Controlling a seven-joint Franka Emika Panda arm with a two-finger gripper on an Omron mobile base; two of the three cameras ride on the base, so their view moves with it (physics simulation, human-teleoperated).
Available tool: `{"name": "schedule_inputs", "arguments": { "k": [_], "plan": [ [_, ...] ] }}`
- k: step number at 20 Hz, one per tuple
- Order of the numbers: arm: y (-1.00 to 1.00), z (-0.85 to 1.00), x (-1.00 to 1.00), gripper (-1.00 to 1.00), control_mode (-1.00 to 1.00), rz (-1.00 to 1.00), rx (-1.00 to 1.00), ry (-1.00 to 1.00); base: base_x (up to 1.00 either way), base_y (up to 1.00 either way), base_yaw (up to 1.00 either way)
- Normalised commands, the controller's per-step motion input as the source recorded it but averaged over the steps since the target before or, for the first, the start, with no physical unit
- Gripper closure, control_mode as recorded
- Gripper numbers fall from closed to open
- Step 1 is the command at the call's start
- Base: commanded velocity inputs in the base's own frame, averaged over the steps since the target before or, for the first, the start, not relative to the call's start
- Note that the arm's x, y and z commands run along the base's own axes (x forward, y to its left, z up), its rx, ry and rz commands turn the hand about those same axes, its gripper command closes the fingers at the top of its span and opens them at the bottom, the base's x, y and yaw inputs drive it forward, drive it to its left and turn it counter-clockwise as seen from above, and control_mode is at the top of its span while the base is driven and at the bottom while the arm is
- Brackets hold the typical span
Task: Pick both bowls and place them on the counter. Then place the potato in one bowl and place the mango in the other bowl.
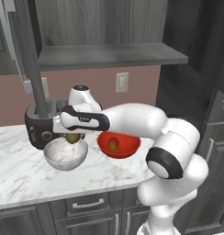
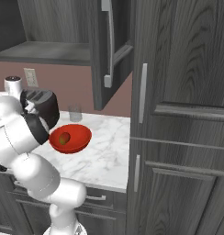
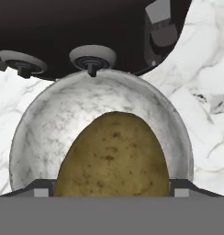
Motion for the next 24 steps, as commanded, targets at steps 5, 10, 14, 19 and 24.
{"name": "schedule_inputs", "arguments": {
  "k": [5, 10, 14, 19, 24],
  "plan": [
    [0.19, -0.45, 0.19, 1.0, -1.0, 0.0, 0.0, 0.01, 0.0, 0.0, 0.0],
    [0.17, -0.36, 0.12, 1.0, -1.0, 0.0, 0.0, 0.0, 0.0, 0.0, 0.0],
    [0.17, -0.29, 0.09, 1.0, -1.0, 0.0, 0.0, 0.0, 0.0, 0.0, 0.0],
    [0.21, -0.34, 0.08, 1.0, -1.0, 0.0, 0.0, 0.0, 0.0, 0.0, 0.0],
    [0.11, -0.27, 0.09, 1.0, -1.0, 0.0, 0.0, 0.0, 0.0, 0.0, 0.0]
  ]
}}
